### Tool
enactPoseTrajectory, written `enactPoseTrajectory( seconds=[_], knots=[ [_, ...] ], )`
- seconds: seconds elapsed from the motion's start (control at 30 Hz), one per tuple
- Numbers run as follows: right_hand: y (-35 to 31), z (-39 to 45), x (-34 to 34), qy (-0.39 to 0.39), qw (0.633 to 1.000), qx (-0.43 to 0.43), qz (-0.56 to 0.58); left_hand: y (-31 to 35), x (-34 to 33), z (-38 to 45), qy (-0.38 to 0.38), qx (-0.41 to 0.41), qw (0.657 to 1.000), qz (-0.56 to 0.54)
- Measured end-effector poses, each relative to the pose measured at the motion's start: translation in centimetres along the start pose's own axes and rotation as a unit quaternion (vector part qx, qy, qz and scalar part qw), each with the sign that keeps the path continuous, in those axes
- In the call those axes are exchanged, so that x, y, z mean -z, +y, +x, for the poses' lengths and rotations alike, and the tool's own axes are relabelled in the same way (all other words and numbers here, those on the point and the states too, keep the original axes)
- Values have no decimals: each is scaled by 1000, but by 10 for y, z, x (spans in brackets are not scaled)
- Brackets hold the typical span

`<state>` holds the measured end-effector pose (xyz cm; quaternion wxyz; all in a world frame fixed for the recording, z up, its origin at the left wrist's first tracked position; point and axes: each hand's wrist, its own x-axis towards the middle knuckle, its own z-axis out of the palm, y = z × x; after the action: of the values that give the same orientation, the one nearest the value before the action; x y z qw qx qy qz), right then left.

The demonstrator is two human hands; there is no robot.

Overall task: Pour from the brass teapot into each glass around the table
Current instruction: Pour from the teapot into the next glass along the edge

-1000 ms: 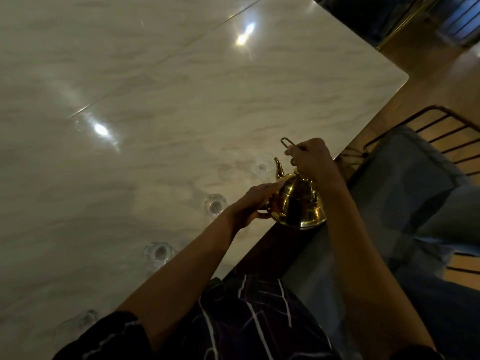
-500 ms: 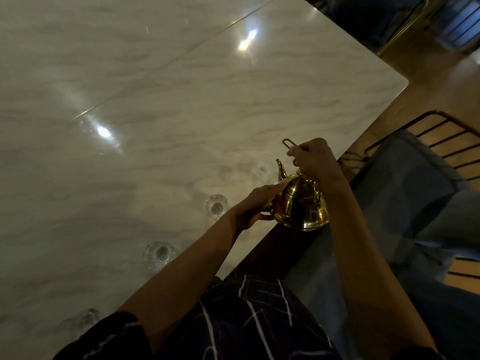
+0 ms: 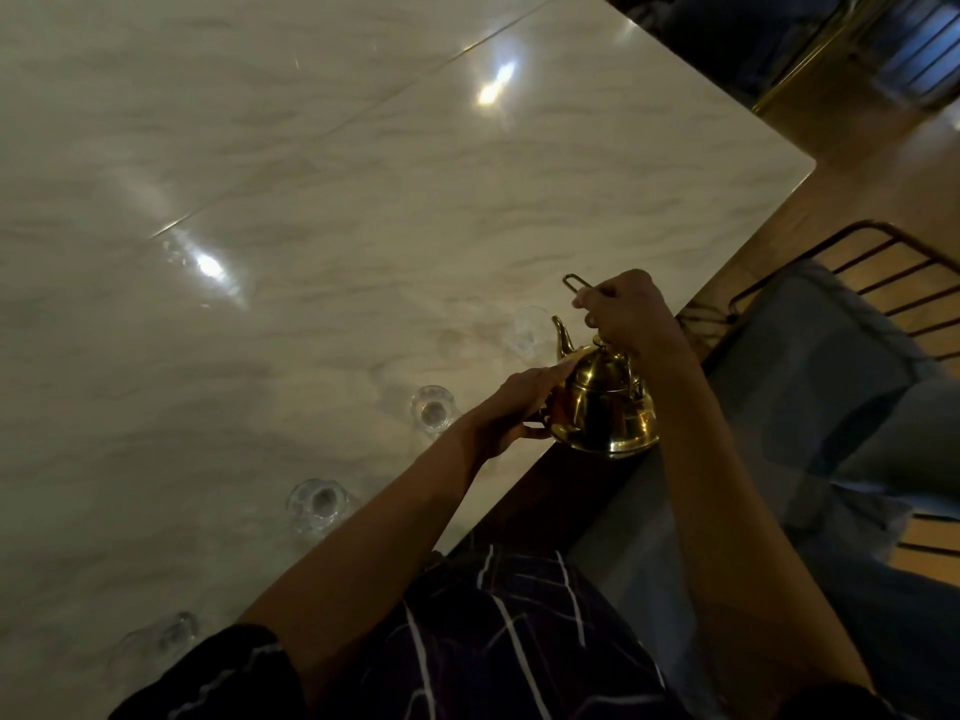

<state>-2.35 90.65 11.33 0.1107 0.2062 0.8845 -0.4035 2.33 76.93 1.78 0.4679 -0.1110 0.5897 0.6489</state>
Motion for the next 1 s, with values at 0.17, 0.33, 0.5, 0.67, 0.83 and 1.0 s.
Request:
enactPoseTrajectory(
  seconds=[0.17, 0.33, 0.5, 0.67, 0.83, 1.0],
  knots=[
    [0, -1, 1, 2, 1000, 0, -6, -1, -1, -1, 1, 0, 1000, -3],
    [0, -3, 3, -2, 1000, -4, -6, 0, -5, -2, 4, 4, 1000, 0],
    [-1, -7, 6, -1, 1000, 4, -9, 1, -8, -6, 2, 3, 1000, 3],
    [0, -8, 8, 0, 1000, 7, -9, 2, -14, -7, 9, 10, 1000, 6],
    [0, -10, 11, -1, 1000, 17, -23, 3, -17, -7, 11, 7, 1000, 7],
    [-2, -10, 14, -3, 1000, 22, -19, 4, -18, -8, 11, 1, 1000, 2]
  ],
)
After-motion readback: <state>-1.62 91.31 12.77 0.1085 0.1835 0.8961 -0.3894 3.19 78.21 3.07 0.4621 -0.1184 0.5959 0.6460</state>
